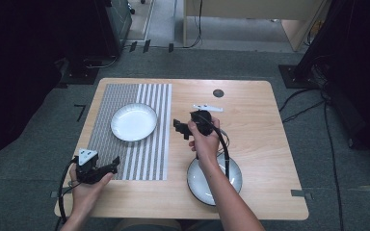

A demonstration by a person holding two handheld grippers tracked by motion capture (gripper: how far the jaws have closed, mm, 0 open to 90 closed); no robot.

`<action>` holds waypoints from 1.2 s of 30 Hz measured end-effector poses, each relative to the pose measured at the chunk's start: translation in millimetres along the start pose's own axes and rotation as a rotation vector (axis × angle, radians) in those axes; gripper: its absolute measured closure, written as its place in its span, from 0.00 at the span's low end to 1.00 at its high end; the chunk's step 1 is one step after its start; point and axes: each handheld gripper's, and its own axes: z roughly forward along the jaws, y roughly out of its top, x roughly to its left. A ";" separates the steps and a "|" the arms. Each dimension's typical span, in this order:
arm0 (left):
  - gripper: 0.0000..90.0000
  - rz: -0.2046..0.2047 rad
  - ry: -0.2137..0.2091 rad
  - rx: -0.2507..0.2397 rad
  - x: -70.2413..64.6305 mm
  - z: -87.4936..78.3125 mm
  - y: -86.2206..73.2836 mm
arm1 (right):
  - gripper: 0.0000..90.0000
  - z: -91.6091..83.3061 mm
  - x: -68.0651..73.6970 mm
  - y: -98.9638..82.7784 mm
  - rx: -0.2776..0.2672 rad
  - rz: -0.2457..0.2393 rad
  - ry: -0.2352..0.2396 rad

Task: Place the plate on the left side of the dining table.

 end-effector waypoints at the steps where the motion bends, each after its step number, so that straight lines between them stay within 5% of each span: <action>1: 0.17 0.003 0.005 0.002 0.1 -0.3 -2.2 | 0.28 -2.6 -3.2 -1.1 -0.004 -0.006 -0.007; 17: 0.17 0.034 0.109 0.017 16.8 -9.0 -25.4 | 0.29 -41.1 -59.3 -22.6 -0.036 0.040 -0.076; 36: 0.18 0.056 0.172 0.038 34.7 -20.1 -37.8 | 0.29 -74.2 -106.6 -50.5 -0.052 0.076 -0.145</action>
